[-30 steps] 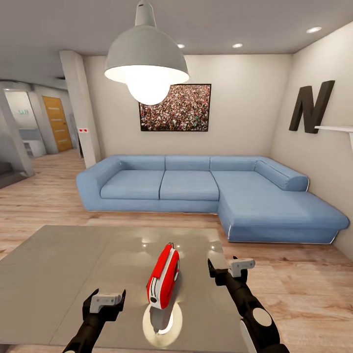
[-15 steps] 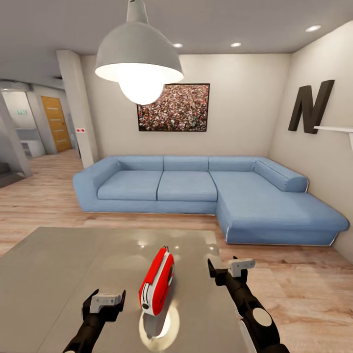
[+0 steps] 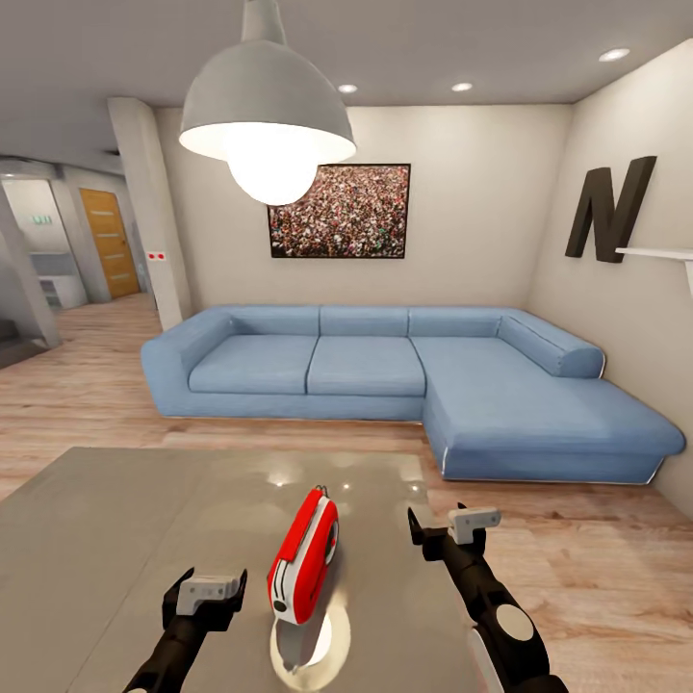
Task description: Turn on the radio receiver that's on the table in the living room.
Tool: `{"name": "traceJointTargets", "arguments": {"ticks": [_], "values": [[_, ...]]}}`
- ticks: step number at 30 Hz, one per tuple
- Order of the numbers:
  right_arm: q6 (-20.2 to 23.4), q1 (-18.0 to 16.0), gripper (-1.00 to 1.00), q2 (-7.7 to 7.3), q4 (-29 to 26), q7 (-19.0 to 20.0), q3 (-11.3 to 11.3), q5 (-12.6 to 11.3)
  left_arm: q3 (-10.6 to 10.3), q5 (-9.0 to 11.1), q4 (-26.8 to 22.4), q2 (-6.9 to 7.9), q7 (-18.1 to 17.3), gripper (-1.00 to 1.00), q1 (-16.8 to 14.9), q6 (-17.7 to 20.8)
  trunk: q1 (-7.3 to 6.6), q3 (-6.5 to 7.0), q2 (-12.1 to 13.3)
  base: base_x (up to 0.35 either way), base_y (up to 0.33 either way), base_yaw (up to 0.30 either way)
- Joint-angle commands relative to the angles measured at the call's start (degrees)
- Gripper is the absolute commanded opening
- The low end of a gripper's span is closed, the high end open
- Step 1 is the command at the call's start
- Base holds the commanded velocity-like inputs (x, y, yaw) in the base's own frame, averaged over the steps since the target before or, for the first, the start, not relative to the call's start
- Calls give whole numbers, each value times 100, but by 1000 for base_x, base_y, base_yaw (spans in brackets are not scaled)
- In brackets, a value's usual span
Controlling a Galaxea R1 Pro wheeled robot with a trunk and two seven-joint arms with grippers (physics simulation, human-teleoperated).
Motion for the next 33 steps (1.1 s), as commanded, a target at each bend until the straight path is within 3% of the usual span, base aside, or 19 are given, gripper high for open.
{"name": "traceJointTargets", "arguments": {"ticks": [1, 16, 33], "values": [[-1, 0, 100, 0, 0, 0, 0, 0, 0, 0, 2, 0, 0, 100, 0, 0, 0, 0, 0, 32, -92, 0], [-2, 0, 100, 0, 0, 0, 0, 0, -1, 0, 8, -2, 0, 100, 0, 0, 0, 0, 0, 87, -161, 0], [0, 0, 100, 0, 0, 0, 0, -5, -1, 0, -1, 0, -1, 100, 0, 0, 0, 0, 0, 13, -16, 0]]}}
